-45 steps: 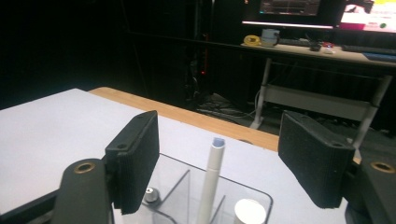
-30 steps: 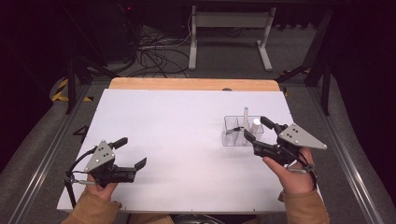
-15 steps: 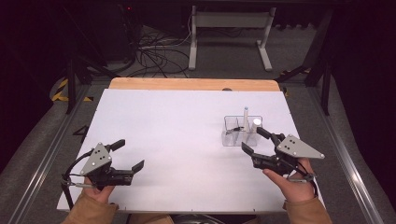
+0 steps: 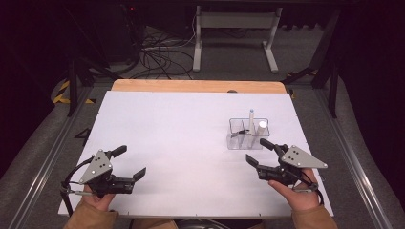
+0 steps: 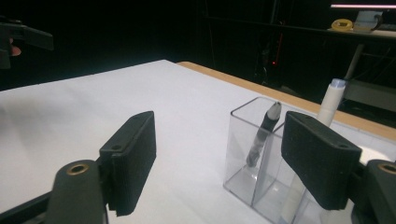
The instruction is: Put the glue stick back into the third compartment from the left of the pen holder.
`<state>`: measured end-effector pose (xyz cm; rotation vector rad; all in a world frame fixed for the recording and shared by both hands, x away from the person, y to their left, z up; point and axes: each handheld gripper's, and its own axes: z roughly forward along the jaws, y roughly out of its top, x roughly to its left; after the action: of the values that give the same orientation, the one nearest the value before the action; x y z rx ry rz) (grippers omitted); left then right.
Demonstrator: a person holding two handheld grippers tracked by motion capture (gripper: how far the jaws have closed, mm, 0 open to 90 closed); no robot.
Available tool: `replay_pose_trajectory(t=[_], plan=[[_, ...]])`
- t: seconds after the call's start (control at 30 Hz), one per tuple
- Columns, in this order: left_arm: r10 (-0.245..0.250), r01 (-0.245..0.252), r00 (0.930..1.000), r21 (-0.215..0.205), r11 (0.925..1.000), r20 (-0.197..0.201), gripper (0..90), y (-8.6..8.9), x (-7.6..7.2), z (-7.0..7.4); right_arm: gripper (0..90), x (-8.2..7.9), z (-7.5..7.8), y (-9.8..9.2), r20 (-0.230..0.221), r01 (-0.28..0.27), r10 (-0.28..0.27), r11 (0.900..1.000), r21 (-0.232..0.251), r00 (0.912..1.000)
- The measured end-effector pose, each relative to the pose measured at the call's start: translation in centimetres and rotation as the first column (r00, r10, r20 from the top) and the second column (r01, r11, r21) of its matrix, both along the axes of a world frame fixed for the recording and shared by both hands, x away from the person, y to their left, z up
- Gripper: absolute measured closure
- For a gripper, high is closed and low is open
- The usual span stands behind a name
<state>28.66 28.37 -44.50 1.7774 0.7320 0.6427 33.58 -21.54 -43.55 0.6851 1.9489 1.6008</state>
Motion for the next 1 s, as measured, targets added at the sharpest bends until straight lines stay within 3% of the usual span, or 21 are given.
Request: replay_pose_trajectory(t=[0.37, 0.67, 1.0], plan=[[0.005, -0.005, 1.0, -0.004, 1.0, 0.008, 4.0, 0.3, -0.3, -0.4, 27.2, 0.1, -2.4, -0.1, -0.035, -0.001, 0.0, 1.0, -0.012, 0.9994], [0.024, -0.024, 0.9989, -0.001, 0.9997, 0.04, 3.7, 0.6, -0.2, -0.9, 28.8, 0.3, -4.4, -0.4, -0.046, 0.007, -0.008, 1.0, -0.019, 0.9989], [0.012, -0.012, 0.9993, -0.003, 0.9999, 0.035, 3.2, 0.6, -0.1, -1.4, 29.2, 0.5, -5.9, -0.3, -0.056, 0.014, -0.014, 1.0, -0.01, 0.9983]])
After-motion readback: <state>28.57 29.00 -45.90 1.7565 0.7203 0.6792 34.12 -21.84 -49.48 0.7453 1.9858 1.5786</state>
